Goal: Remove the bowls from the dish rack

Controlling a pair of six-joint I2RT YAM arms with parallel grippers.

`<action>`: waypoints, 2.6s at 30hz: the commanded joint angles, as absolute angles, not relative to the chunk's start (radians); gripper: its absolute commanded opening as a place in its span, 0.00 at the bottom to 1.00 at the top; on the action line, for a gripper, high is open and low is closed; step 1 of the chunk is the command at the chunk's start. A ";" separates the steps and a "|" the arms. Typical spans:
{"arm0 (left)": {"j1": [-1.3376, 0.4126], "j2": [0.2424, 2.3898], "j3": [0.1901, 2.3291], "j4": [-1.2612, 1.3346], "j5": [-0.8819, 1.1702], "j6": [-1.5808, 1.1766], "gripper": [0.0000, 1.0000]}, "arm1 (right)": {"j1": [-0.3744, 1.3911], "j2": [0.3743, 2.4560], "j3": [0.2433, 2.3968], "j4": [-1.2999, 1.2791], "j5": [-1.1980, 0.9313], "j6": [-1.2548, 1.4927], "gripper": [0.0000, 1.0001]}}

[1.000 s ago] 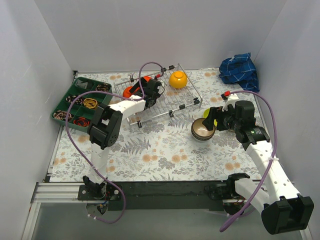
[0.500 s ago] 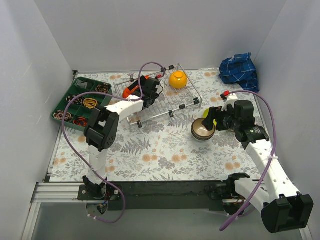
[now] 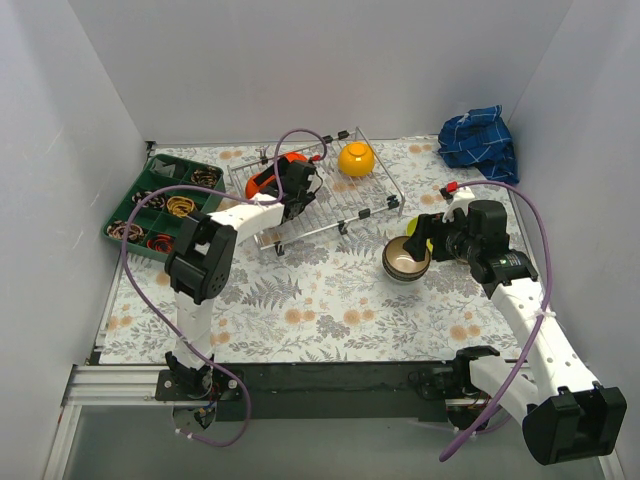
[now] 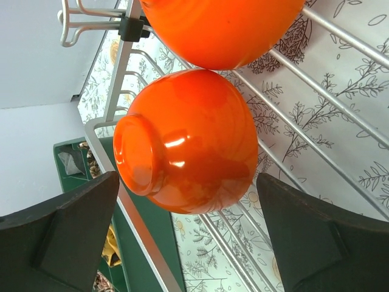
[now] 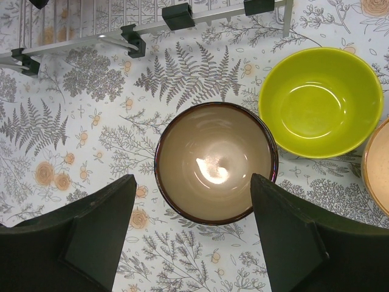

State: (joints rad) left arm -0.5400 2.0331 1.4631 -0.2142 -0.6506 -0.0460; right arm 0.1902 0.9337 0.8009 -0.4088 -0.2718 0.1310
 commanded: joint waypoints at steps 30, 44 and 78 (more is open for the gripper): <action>-0.569 1.968 1.411 0.103 -0.718 -0.005 0.52 | 0.190 0.920 0.798 -0.354 -0.318 0.141 0.83; -0.571 1.798 1.560 -0.214 -0.670 -0.347 0.32 | 0.190 0.922 0.847 -0.354 -0.403 0.166 0.83; -0.568 1.275 1.094 -0.012 0.244 -1.808 0.33 | 0.598 1.239 1.192 -0.178 -0.469 0.158 0.79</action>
